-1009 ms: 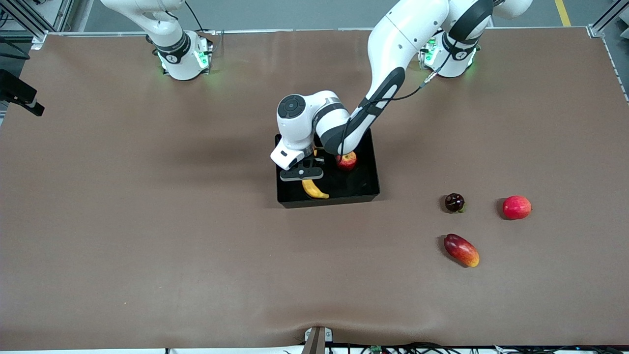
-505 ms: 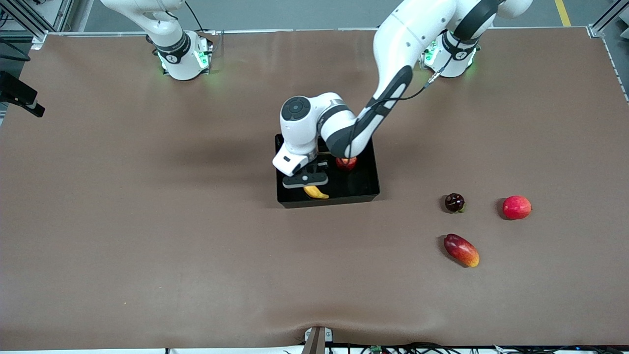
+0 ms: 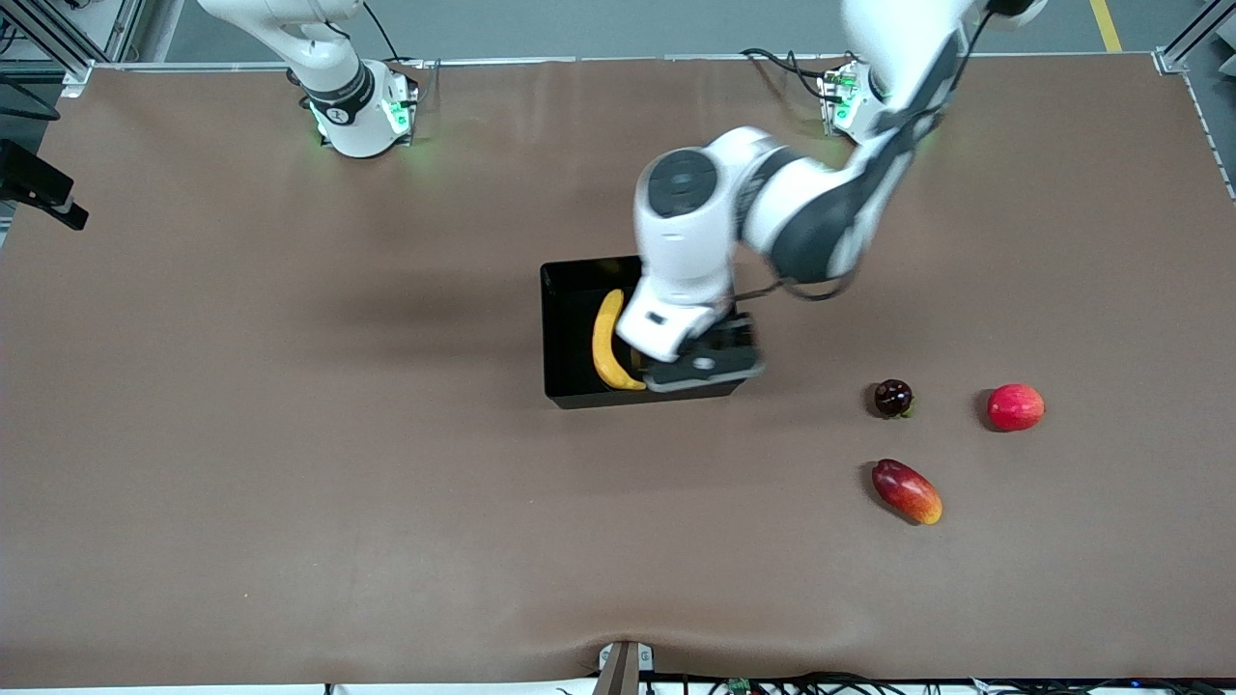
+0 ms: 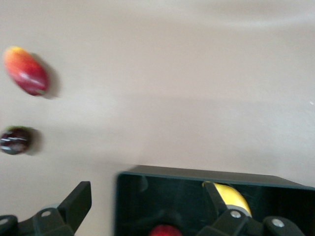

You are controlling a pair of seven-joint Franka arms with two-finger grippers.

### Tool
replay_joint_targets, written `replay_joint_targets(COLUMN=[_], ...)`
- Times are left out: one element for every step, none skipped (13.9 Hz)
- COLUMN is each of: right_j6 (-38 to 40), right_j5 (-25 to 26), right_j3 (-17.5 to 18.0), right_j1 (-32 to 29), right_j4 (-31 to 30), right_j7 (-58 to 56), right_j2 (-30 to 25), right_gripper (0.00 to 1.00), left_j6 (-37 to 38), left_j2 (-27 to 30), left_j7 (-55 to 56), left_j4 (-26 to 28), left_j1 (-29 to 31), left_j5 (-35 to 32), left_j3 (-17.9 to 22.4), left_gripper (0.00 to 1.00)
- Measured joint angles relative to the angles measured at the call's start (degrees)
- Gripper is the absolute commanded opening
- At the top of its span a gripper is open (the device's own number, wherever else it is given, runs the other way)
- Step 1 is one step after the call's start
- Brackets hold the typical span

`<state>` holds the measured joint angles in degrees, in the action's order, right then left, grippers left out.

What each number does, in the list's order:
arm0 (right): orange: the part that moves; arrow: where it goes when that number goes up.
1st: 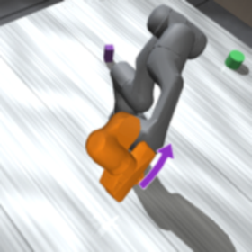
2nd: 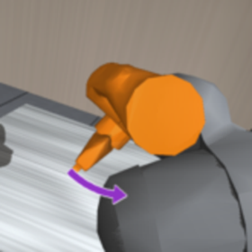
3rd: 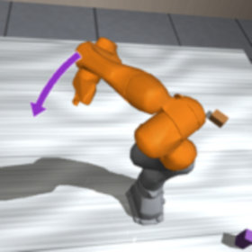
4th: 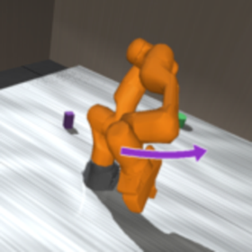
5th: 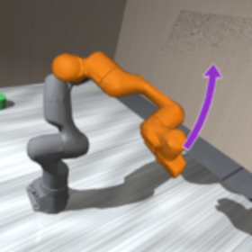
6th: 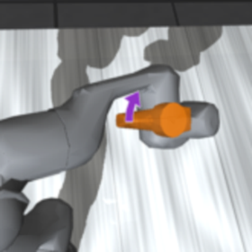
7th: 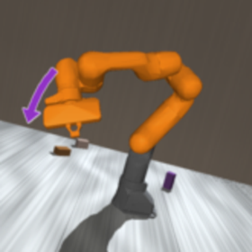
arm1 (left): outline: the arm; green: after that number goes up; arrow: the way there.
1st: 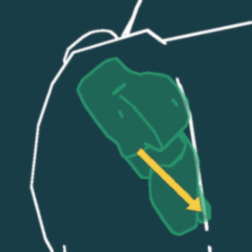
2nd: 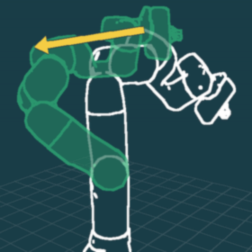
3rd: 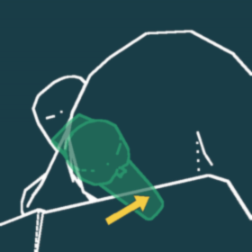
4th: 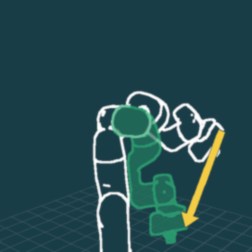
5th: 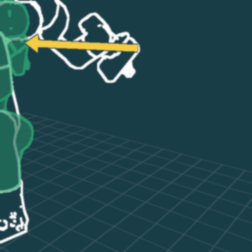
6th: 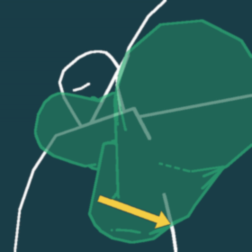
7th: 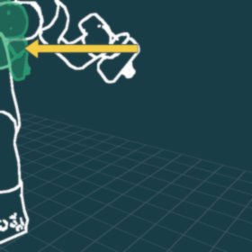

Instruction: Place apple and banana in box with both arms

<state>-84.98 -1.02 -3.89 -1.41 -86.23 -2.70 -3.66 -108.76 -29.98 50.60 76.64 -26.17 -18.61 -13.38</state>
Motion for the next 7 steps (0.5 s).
replay_joint_targets(right_j6=[0.01, 0.01, 0.01, 0.01, 0.02, 0.04, 0.06], right_j5=[0.00, 0.00, 0.00, 0.00, 0.00, 0.00, 0.00], right_j3=[0.04, 0.07, 0.11, 0.14, 0.16, 0.16, 0.16], right_j1=[0.03, 0.05, 0.06, 0.07, 0.07, 0.07, 0.07], right_j4=[-0.01, -0.01, -0.01, -0.01, -0.02, -0.02, -0.02], right_j7=[0.00, 0.00, 0.00, 0.00, 0.00, 0.00, 0.00], right_j2=[0.00, 0.00, 0.00, 0.00, 0.00, 0.00, 0.00], right_gripper=[1.00, 1.00, 1.00, 1.00, 1.00, 1.00, 1.00], left_j6=[1.87, 3.33, 4.51, 5.73, 6.98, 8.01, 8.63], left_j2=[1.82, 3.20, 4.26, 5.10, 5.79, 6.39, 7.02], left_j7=[-3.04, -5.58, -7.60, -9.56, -11.62, -14.03, -16.74], left_j4=[0.06, 0.13, 0.22, 0.27, 0.31, 0.35, 0.38], left_j1=[2.60, 5.02, 7.21, 9.23, 11.00, 12.68, 14.50], left_j5=[0.90, 1.34, 1.49, 1.59, 1.64, 1.65, 1.65], left_j3=[0.00, 0.00, -0.05, -0.06, -0.05, -0.05, -0.01], left_gripper=[1.00, 1.00, 1.00, 1.00, 1.00, 1.00, 1.00])
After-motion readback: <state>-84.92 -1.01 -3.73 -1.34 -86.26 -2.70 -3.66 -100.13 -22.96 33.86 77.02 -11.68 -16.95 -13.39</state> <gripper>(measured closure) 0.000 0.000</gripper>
